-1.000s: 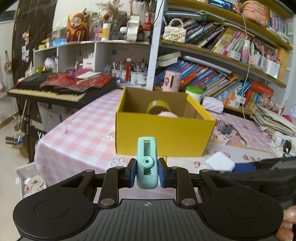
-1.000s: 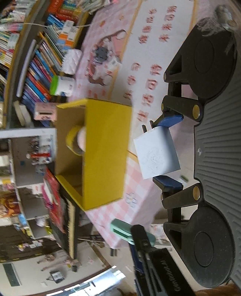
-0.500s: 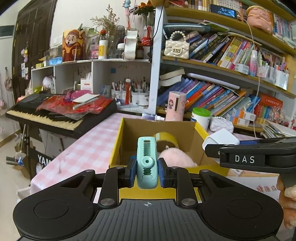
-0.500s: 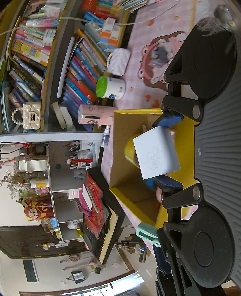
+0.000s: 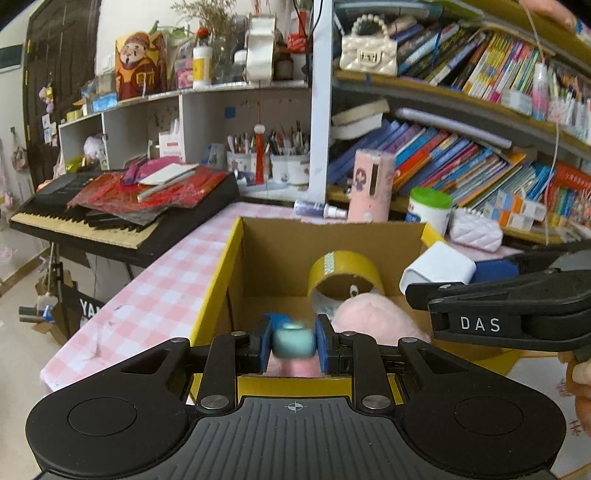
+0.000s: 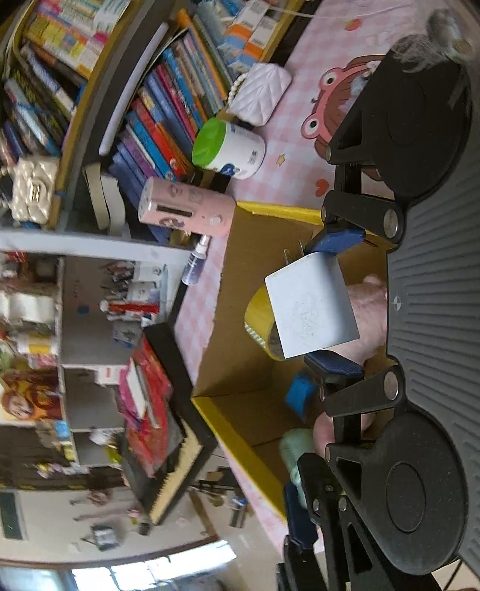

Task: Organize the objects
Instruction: 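Carry the charger with the right tool while the left tool carries the mint-green item to the box, then open the left tool to drop the mint-green item into the box while the right tool releases the charger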

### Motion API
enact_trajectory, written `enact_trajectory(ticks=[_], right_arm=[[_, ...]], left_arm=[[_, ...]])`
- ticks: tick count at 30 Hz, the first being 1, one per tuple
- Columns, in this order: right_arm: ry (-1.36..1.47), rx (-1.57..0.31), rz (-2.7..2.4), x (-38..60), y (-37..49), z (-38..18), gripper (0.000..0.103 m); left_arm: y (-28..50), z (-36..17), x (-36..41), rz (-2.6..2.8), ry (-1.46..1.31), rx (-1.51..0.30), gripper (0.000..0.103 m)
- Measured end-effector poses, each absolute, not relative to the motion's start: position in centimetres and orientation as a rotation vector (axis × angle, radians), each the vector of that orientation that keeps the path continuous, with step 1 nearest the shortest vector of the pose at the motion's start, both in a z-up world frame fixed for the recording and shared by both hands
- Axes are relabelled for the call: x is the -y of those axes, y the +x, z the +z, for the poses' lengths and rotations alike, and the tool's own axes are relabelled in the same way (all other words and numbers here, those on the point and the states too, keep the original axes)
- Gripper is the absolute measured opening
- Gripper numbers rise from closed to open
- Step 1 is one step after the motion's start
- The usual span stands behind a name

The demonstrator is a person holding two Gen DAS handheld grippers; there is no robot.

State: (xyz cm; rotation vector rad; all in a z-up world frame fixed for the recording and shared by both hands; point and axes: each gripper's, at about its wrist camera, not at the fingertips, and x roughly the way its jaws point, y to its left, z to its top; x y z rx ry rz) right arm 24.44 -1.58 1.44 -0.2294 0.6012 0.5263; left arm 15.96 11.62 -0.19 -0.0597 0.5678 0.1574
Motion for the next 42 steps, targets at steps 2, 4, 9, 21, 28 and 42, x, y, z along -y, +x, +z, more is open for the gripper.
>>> enact_trajectory(ticks=[2, 4, 9, 21, 28, 42], right_arm=[[-0.259, -0.602, 0.546, 1.2, 25.2, 1.1, 0.053], [-0.293, -0.605, 0.563, 0.7, 26.0, 0.7, 0.053], [-0.363, -0.631, 0.603, -0.4, 27.7, -0.2, 0.053], [-0.514, -0.688, 0.697, -2.4, 28.9, -1.8, 0.053], [-0.503, -0.679, 0.701, -2.6, 28.8, -1.7, 0.053], [-0.45, -0.597, 0.643, -2.0, 26.8, 0.3, 0.059]], left_arm=[[16.5, -0.5, -11.6, 0.16, -0.054, -0.581, 0.023], [17.1, -0.7, -11.5, 0.163, -0.04, -0.593, 0.023], [18.4, -1.5, -11.4, 0.167, -0.017, -0.634, 0.023], [18.9, -2.1, -11.2, 0.183, -0.024, -0.652, 0.023], [17.9, -1.4, -11.1, 0.191, -0.027, -0.613, 0.032], [14.7, 0.6, -11.5, 0.233, -0.048, -0.506, 0.068]])
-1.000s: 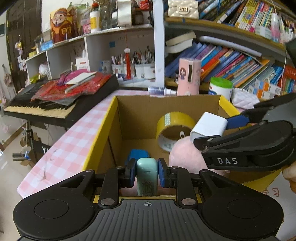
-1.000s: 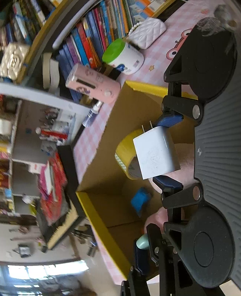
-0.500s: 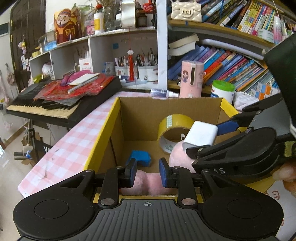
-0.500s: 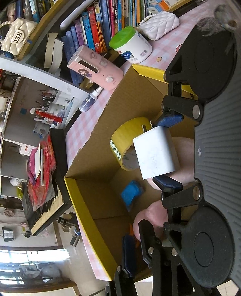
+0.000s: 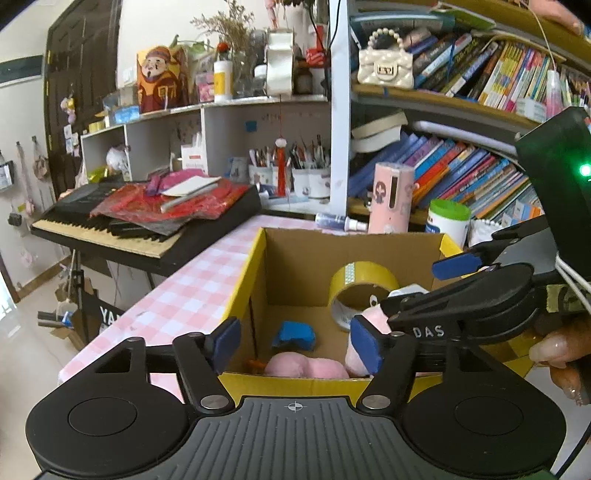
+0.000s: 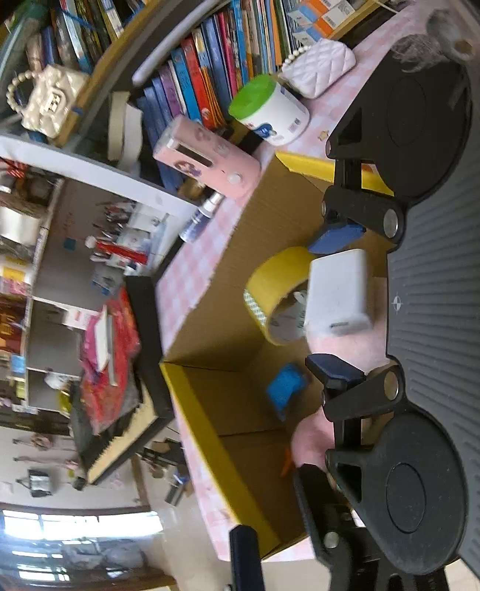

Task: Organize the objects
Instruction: 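Open the left tool to drop the mint-green item into the box while the right tool releases the charger, then withdraw both open tools from the yellow box back over the table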

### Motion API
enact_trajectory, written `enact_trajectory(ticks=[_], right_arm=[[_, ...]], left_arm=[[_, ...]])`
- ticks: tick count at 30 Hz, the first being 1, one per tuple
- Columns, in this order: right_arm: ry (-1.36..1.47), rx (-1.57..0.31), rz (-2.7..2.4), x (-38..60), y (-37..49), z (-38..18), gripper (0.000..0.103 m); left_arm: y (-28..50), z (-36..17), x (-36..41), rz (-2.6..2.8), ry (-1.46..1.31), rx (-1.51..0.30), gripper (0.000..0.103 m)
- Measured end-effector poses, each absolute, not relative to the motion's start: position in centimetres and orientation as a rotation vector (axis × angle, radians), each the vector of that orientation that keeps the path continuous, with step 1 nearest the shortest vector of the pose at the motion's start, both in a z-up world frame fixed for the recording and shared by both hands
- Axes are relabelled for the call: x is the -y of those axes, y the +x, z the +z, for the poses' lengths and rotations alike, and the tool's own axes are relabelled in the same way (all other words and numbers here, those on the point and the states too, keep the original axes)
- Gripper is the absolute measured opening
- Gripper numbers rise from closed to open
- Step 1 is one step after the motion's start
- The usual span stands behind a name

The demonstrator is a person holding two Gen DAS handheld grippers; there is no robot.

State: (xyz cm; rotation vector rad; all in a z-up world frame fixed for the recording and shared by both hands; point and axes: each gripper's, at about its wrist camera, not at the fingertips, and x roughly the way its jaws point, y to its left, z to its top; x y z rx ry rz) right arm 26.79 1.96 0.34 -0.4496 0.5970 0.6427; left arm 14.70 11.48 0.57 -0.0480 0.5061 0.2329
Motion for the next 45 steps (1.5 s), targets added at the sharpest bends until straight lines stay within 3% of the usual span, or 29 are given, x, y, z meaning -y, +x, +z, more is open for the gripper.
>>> enact_trajectory(ticks=[7, 18, 26, 45], right_arm=[[-0.351, -0.535, 0.576, 0.0, 24.3, 2.6, 0.068], [-0.209, -0.453, 0.456, 3.1, 18.5, 4.9, 0.08], [-0.199, -0.464, 0.344, 4.2, 14.1, 3.6, 0.089], [-0.243, -0.603, 0.278, 4.5, 4.9, -1.0, 0.093]], left_arm=[[12.7, 1.7, -11.4, 0.241, -0.063, -0.457, 0.08], [9.1, 2.0, -11.9, 0.265, -0.094, -0.435, 0.089], [5.6, 1.5, -12.4, 0.272, -0.117, -0.469, 0.089], [-1.4, -0.6, -12.2, 0.234, -0.109, -0.589, 0.089]])
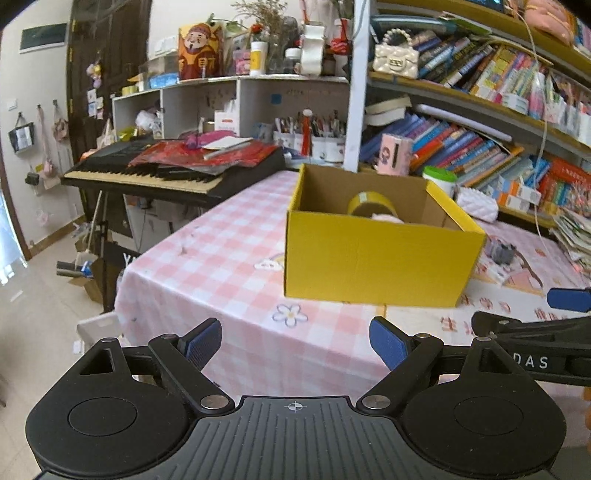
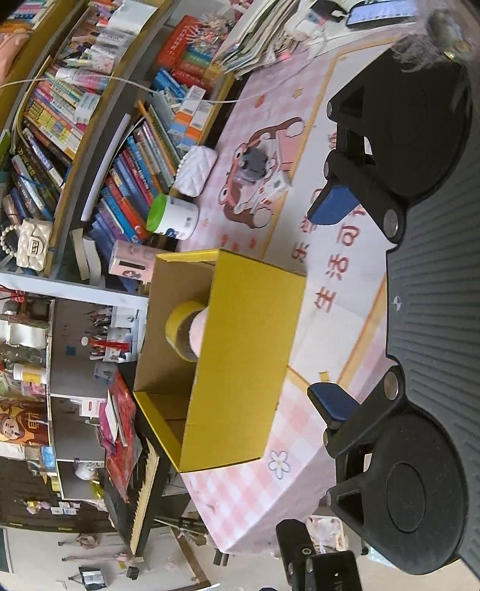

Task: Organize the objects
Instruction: 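Withdraw both open tools from the yellow box back over the table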

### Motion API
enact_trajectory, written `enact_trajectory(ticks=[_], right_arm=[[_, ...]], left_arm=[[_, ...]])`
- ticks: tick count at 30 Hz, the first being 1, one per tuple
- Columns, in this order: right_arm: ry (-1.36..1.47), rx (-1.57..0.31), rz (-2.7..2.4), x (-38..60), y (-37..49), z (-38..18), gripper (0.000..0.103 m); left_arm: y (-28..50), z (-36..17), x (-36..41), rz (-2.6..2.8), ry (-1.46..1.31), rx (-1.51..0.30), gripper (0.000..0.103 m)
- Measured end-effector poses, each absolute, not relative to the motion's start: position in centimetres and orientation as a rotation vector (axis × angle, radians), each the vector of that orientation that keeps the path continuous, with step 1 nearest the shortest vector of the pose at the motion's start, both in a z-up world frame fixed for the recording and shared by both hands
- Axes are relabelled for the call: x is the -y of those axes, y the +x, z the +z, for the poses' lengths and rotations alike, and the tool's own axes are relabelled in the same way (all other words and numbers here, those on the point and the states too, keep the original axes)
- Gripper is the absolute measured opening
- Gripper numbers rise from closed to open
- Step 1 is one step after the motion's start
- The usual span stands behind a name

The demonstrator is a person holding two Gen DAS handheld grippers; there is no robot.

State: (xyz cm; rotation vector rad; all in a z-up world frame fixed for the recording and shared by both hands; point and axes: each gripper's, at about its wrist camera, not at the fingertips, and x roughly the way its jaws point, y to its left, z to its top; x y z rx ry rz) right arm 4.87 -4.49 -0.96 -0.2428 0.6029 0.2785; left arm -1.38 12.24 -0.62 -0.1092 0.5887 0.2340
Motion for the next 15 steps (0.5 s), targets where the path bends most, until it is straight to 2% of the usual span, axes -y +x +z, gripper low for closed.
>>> enact_trajectory(ticks=[15], right_arm=[[-0.2, -0.661, 0.169, 7.6, 2.0, -2.3, 0.094]], left_arm=[[-2.7, -2.0, -9.7, 0.123, -0.076, -0.653, 0.089]])
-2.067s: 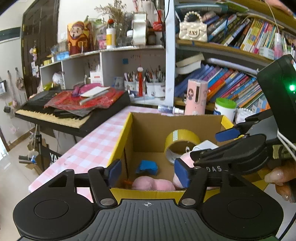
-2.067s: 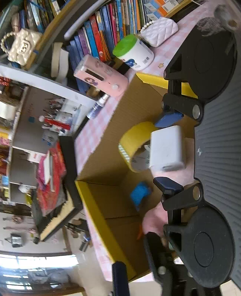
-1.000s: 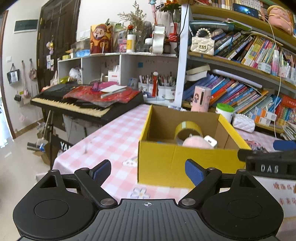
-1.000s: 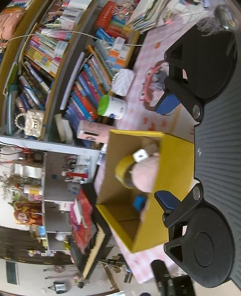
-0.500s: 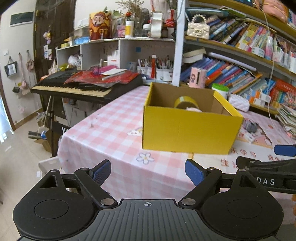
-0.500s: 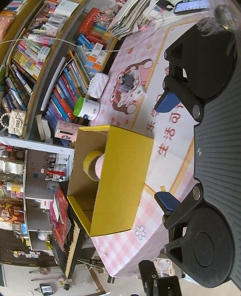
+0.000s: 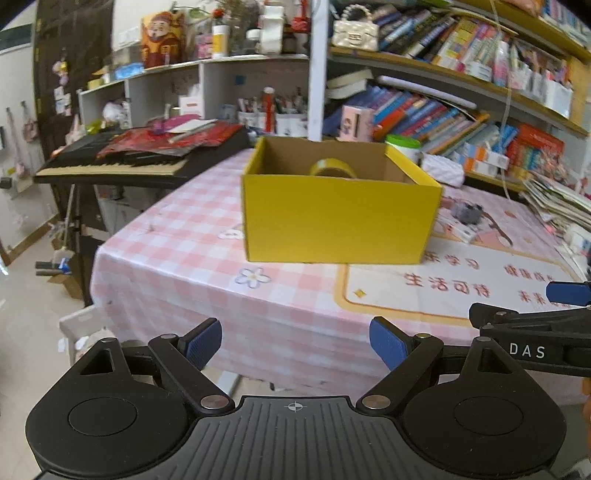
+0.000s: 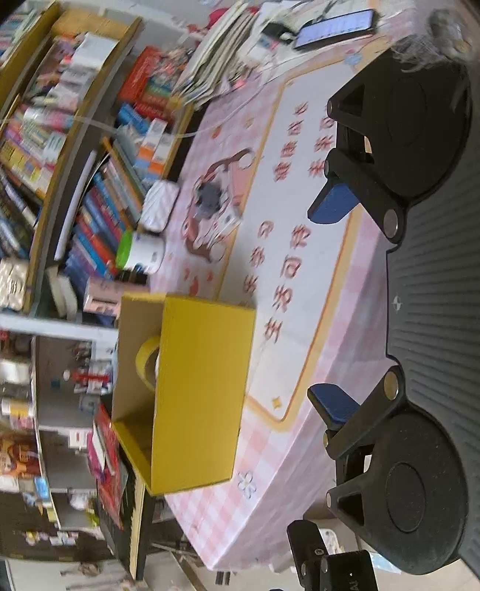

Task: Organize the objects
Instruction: 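Withdraw both open tools from the yellow box back over the table, then grasp the small white medicine box with the left tool while the right tool approaches the grey toy truck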

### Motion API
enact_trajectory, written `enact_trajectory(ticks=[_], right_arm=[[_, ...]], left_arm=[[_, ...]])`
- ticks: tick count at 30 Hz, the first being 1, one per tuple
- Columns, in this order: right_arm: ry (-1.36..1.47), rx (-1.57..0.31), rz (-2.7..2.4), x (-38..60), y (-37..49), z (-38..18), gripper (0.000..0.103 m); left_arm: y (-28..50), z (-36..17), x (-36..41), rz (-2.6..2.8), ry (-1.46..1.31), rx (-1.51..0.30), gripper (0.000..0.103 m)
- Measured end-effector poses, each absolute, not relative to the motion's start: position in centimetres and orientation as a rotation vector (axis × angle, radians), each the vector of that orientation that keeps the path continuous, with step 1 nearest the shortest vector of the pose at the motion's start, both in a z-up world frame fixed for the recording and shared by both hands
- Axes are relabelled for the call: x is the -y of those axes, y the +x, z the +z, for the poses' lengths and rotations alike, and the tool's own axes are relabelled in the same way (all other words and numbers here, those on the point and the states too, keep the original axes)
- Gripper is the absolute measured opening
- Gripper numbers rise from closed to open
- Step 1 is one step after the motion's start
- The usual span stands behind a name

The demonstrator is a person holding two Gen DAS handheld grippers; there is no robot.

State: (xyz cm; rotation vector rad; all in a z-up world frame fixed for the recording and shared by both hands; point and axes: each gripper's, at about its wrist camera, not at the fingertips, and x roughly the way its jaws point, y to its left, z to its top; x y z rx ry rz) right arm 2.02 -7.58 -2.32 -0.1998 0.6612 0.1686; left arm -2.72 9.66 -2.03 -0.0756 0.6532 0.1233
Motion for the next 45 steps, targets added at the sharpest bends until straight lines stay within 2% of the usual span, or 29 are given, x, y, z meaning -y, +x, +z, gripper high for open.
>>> enact_trajectory(ticks=[21, 45], right_arm=[[-0.125, -0.703, -0.051, 15.9, 3.9, -2.8, 0.094], [-0.157, -0.679, 0.039, 24.9, 17.1, -1.3, 0.094]], left_arm=[[2.7, -2.4, -2.8, -0.069, -0.013, -0.673, 0.089], [13.1, -2.3, 6.3, 0.006, -0.06, -0.66, 0.089]])
